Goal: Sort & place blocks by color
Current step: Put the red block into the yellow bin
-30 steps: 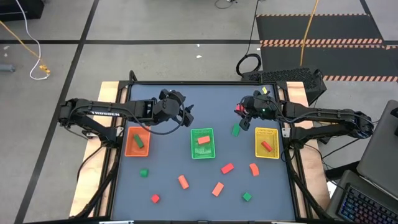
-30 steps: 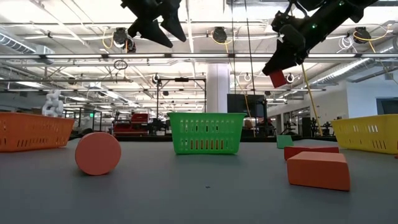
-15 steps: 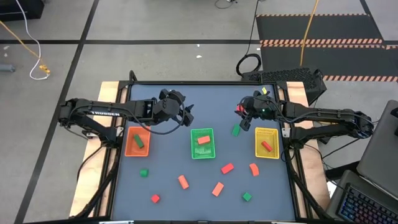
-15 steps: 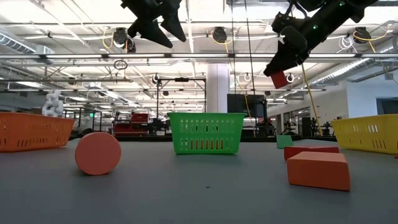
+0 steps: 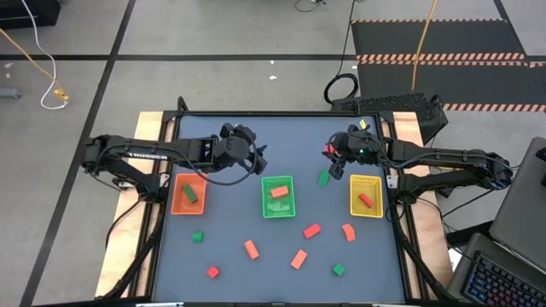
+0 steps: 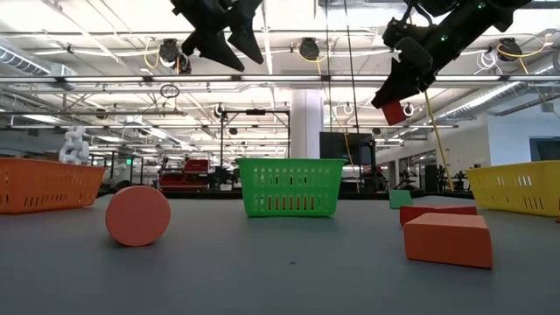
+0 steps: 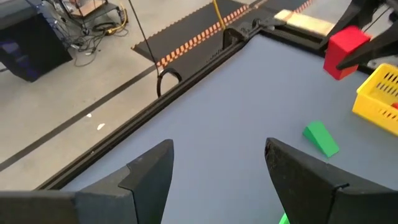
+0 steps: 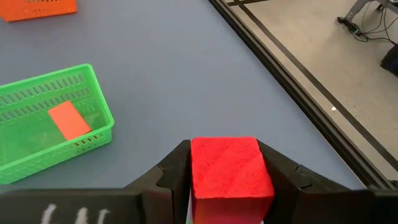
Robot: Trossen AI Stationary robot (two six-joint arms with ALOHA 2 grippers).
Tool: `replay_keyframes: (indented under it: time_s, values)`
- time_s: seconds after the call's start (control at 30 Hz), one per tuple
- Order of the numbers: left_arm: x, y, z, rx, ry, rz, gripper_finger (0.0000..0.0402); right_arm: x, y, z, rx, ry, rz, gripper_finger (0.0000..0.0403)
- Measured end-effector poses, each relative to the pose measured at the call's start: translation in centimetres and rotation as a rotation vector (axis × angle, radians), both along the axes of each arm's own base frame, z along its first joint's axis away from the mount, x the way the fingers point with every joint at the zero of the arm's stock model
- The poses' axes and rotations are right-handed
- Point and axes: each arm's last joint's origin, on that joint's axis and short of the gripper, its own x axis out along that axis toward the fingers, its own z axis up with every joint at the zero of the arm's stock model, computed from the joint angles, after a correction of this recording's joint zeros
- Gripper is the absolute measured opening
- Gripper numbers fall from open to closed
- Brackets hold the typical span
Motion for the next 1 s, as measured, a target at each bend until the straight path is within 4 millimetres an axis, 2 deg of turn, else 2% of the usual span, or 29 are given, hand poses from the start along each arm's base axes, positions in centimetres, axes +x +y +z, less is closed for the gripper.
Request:
replay_keyframes:
  time_s: [0.43,0.6,0.83,1.0]
  values:
    - [0.8,0.0,-0.3,0.032,0.003,-0.023,0.0253,-0.2,0.0,-0.1,-0.006,0.022,0.009,0.0125]
    - [0.8,0.0,-0.2,0.075,0.025,-0.053,0.0253,-1.0,0.3,0.2,0.013,0.022,0.002,0.0125]
    - [1.0,0.4,0.1,0.182,0.08,-0.113,0.0253,-2.6,0.8,1.4,0.074,-0.068,-0.025,0.0125]
    - [0.9,1.4,0.1,0.235,0.136,-0.12,0.0253,-3.4,1.6,0.3,0.18,-0.012,-0.067,0.0125]
